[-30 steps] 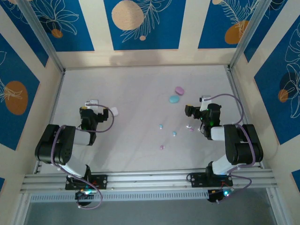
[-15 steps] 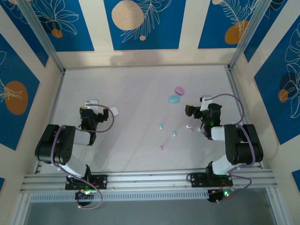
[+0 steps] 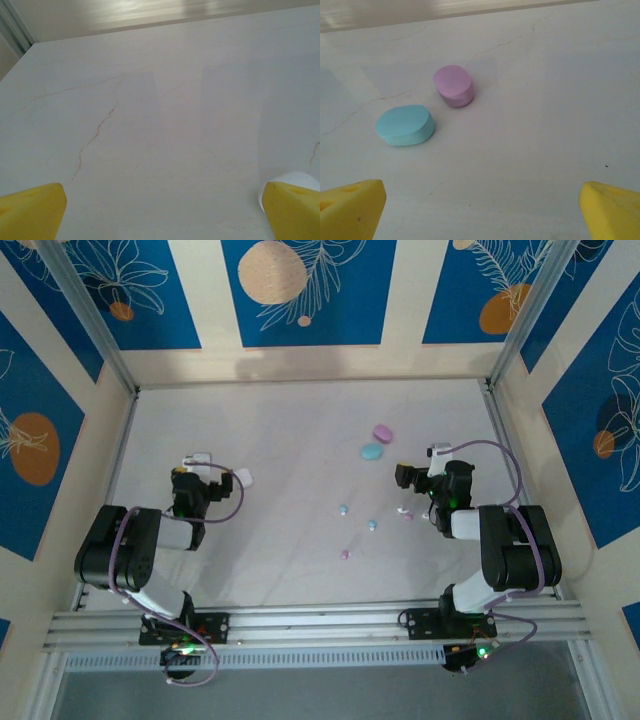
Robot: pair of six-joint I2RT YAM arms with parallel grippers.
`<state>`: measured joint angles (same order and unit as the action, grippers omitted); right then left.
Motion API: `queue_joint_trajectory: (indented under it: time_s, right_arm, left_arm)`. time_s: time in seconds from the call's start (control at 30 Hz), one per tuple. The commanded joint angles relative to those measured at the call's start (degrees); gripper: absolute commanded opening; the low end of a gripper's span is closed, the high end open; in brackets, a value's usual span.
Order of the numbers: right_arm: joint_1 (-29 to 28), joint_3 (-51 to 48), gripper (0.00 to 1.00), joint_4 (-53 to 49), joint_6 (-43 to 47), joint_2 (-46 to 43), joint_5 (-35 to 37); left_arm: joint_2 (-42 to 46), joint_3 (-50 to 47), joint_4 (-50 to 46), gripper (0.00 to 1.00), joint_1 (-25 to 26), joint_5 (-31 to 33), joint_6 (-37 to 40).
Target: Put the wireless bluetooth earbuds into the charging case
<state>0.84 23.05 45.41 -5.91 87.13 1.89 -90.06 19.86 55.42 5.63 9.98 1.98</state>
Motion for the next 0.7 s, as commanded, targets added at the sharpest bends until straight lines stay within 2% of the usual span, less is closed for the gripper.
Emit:
queue_joint_trajectory:
  time_s: [0.0,0.1,0.17,0.33,0.4,0.5,0.57,0.67]
  right_arm:
    - [0.39,1.35,0.94,-0.5,0.7,-0.5,-2.68]
    - [0.39,4.66,0.92,-8.04,1.36,-2.77,-4.68]
    - [0.71,10.29,0.91,-19.44,0.37,-4.2,-5.46]
    - [1.86,18.44,0.89,-34.01,-4.08,-6.02,-9.43]
    - [2.28,23.3,0.89,-41.57,-4.84,-5.5,-14.33]
    - [2.37,30.66,0.85,-52.41,-5.95,-2.81,-22.0]
    - [2.07,34.86,0.8,-56.65,-6.04,-0.37,-27.77]
    - [0.49,40.73,0.77,-63.37,-5.94,3.72,-27.49]
  left_arm:
    - [1.29,-3.28,6.89,1.0,-0.26,-1.98,0.54]
    - [2.5,-6.14,11.62,1.0,-0.2,0.46,-0.31]
    - [5.43,-6.5,9.51,1.0,-0.2,0.48,-0.26]
    - [15.0,-4.24,-2.9,1.0,-0.27,3.59,-1.25]
    - [19.22,-2.47,-8.56,1.0,-0.34,5.2,-2.4]
    - [25.55,2.29,-23.27,1.0,-0.33,10.45,-11.68]
    - [28.41,5.8,-31.49,1.0,-0.38,6.0,-14.17]
    - [29.39,11.09,-41.19,1.0,-0.51,-4.54,-17.45]
